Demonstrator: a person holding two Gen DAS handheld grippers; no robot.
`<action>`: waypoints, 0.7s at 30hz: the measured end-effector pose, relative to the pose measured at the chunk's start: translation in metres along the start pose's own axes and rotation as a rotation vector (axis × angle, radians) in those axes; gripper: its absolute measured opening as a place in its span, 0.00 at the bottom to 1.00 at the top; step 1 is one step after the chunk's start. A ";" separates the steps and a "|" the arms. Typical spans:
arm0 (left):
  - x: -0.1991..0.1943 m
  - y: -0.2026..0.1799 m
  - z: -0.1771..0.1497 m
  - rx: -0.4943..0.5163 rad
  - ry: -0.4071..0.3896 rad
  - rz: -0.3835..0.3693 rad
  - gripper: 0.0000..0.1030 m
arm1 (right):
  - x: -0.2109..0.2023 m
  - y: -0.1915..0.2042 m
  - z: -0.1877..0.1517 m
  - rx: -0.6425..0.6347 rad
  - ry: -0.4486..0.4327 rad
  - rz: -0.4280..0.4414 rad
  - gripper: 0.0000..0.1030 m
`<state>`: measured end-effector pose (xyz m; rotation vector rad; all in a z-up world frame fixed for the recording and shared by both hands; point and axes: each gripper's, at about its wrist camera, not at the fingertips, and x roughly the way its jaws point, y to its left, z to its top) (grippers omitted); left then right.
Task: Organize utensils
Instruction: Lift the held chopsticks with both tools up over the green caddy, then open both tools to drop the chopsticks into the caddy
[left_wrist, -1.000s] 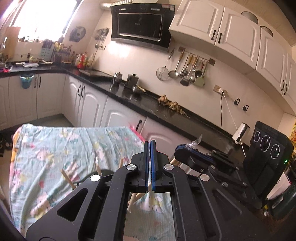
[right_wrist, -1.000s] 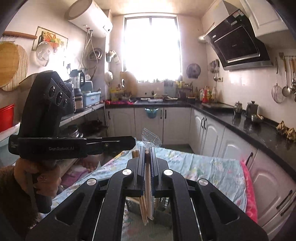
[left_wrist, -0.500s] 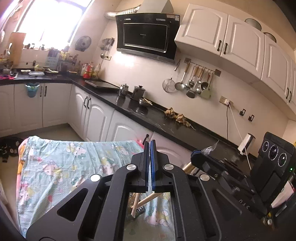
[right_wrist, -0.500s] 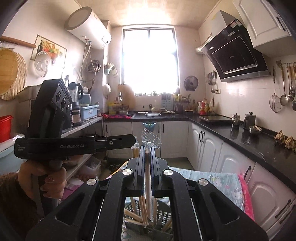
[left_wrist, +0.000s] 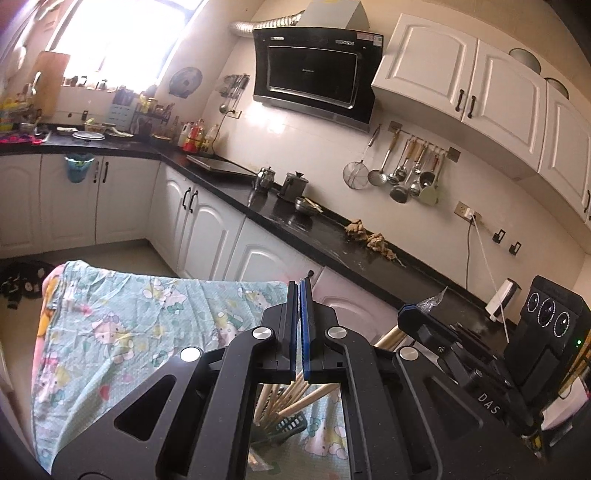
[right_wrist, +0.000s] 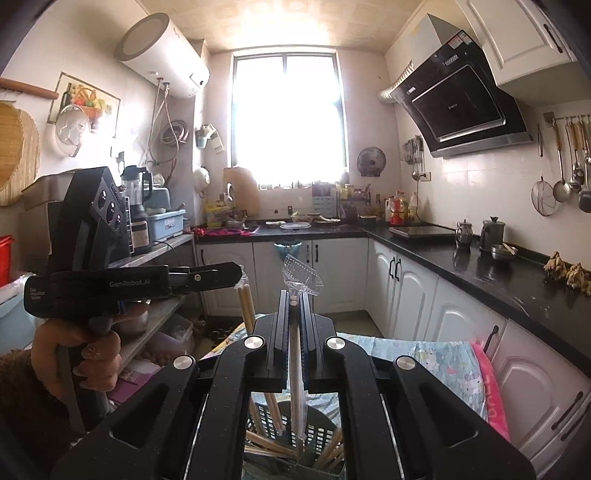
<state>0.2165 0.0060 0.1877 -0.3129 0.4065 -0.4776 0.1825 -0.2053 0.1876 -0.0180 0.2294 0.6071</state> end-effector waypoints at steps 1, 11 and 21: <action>0.002 0.001 -0.002 0.002 0.001 0.003 0.00 | 0.003 -0.001 -0.003 0.002 0.009 -0.003 0.05; 0.026 0.015 -0.025 -0.020 0.045 0.013 0.00 | 0.025 -0.011 -0.037 0.020 0.095 -0.026 0.05; 0.046 0.018 -0.051 -0.013 0.102 0.011 0.00 | 0.046 -0.019 -0.067 0.055 0.171 -0.045 0.05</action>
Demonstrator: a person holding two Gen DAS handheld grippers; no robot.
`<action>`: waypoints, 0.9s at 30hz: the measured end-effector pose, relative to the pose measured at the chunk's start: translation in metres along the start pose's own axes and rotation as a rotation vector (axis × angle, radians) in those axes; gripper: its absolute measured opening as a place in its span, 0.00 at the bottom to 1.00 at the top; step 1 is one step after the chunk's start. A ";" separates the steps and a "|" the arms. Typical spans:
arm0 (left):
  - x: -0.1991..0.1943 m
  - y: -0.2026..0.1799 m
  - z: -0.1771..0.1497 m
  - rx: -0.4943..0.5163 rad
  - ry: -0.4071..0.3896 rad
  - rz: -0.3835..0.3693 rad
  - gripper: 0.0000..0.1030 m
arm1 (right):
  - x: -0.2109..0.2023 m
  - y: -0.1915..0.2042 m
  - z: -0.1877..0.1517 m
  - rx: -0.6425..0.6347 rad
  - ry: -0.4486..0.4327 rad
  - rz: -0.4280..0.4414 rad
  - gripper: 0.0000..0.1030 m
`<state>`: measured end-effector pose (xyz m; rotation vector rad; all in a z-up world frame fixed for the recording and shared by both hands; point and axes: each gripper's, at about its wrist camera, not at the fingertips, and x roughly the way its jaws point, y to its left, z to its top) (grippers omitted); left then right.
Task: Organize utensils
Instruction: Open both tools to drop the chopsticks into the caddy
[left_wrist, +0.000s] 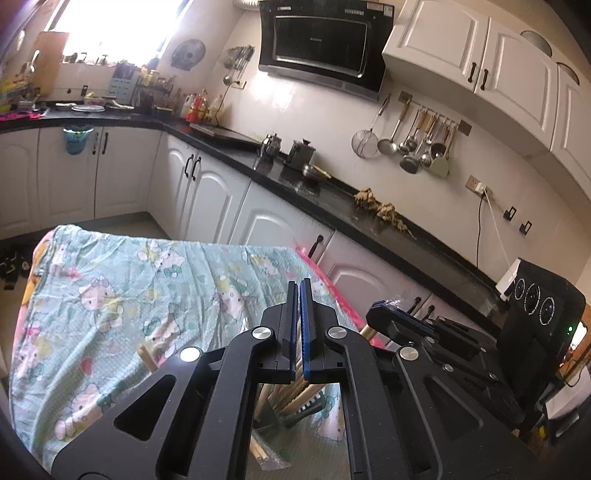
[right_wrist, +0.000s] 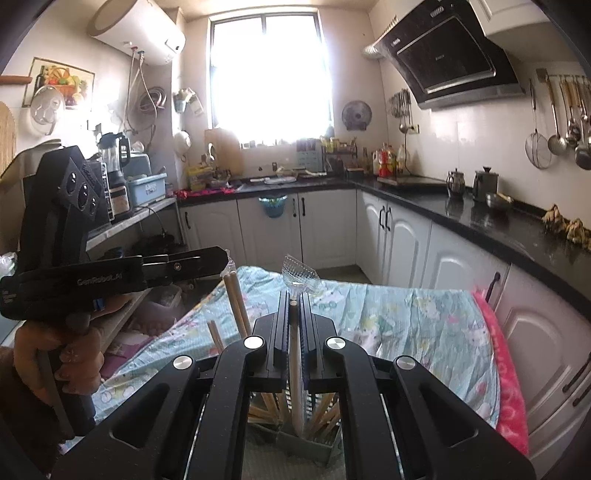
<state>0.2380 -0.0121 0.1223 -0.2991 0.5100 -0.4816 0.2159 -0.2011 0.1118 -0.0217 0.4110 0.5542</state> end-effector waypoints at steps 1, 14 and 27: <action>0.002 0.001 -0.002 0.000 0.008 0.001 0.00 | 0.002 0.000 -0.001 0.003 0.006 -0.002 0.05; -0.011 0.016 -0.009 -0.009 0.016 0.078 0.56 | 0.001 -0.007 -0.017 0.074 0.031 -0.021 0.47; -0.053 0.016 -0.008 0.002 -0.041 0.135 0.89 | -0.028 0.003 -0.018 0.040 -0.008 -0.040 0.72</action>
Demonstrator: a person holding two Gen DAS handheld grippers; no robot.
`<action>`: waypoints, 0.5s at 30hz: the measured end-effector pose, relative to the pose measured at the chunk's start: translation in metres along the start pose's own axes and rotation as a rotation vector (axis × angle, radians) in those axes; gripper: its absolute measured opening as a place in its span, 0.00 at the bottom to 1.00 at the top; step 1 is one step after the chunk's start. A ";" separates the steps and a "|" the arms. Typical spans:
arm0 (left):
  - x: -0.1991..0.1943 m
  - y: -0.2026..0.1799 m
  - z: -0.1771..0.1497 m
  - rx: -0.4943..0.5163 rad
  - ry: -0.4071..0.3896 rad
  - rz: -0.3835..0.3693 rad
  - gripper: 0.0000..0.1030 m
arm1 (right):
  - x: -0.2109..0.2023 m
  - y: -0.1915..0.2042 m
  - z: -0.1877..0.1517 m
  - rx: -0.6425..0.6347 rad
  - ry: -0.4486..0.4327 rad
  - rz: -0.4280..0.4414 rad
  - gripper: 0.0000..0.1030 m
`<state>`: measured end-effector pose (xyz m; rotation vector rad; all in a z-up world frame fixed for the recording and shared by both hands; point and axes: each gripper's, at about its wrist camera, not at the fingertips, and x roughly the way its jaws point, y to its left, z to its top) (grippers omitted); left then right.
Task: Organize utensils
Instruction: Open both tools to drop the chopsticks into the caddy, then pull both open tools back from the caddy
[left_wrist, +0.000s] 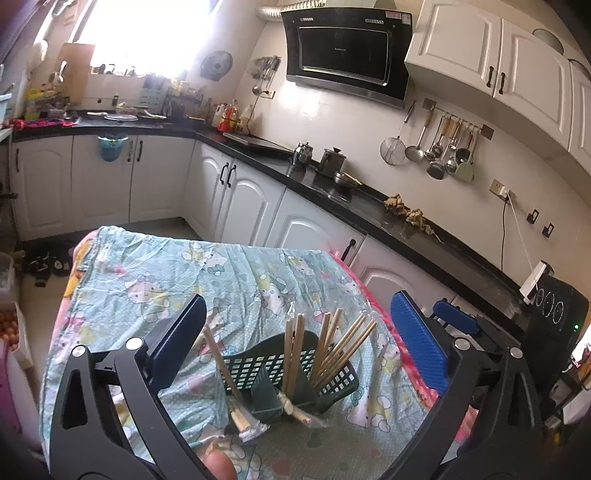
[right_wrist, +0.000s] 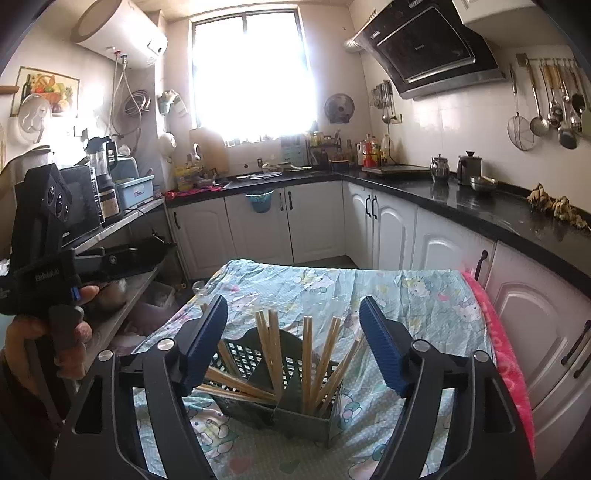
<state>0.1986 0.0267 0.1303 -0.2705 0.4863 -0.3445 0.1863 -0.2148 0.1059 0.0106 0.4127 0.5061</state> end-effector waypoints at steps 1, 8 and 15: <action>-0.002 -0.001 -0.001 0.003 -0.001 0.001 0.89 | -0.002 0.001 -0.001 -0.005 -0.003 -0.003 0.73; -0.025 -0.002 -0.016 0.003 -0.013 0.052 0.89 | -0.019 0.011 -0.007 -0.030 -0.022 -0.012 0.82; -0.040 -0.001 -0.036 -0.004 -0.001 0.072 0.89 | -0.034 0.020 -0.021 -0.030 -0.034 -0.021 0.90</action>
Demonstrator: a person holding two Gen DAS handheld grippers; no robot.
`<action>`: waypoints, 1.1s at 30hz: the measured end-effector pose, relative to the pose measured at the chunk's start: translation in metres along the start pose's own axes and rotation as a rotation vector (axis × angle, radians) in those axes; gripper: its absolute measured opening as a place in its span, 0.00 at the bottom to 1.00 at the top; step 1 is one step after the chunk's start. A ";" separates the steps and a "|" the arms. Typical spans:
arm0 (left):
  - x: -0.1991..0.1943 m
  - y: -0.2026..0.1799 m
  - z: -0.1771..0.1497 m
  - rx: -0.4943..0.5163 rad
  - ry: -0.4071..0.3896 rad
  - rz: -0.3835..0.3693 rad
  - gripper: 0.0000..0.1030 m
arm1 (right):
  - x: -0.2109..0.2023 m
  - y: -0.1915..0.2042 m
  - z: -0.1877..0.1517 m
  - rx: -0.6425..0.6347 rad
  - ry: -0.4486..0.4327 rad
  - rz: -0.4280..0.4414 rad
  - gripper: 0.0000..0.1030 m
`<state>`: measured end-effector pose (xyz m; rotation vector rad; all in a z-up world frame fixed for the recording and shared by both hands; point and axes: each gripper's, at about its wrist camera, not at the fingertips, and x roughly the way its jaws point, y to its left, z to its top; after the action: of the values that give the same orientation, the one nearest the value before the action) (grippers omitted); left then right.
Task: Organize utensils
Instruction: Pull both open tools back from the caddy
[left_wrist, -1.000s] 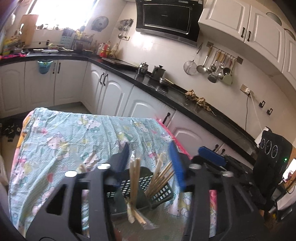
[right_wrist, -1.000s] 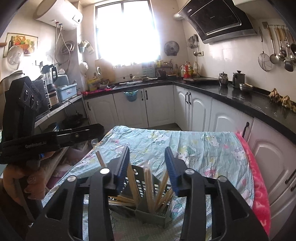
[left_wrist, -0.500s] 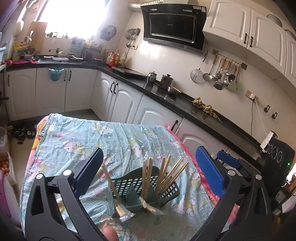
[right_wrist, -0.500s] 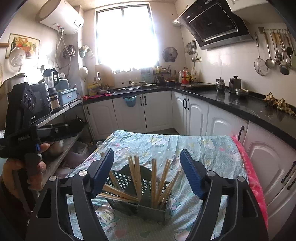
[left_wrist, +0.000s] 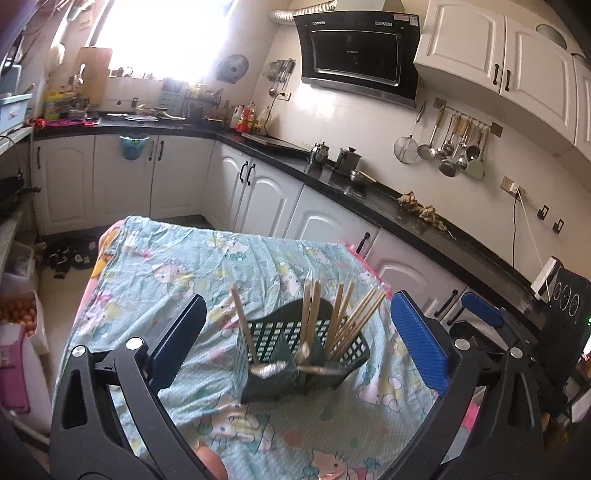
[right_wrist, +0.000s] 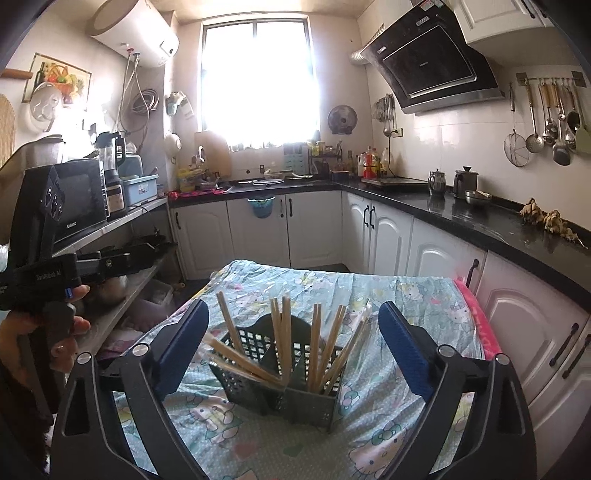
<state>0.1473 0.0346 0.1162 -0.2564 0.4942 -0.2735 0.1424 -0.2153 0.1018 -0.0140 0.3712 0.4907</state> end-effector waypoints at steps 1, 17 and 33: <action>-0.001 0.000 -0.003 0.005 0.003 0.004 0.89 | -0.001 0.000 -0.002 0.002 0.000 -0.001 0.90; 0.000 0.012 -0.074 -0.029 0.120 0.078 0.90 | -0.004 0.019 -0.068 0.033 0.137 0.006 0.91; -0.005 0.007 -0.136 0.040 0.043 0.210 0.90 | -0.010 0.018 -0.131 0.058 0.125 -0.071 0.91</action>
<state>0.0766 0.0190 0.0009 -0.1584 0.5532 -0.0838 0.0810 -0.2173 -0.0155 -0.0020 0.5060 0.4095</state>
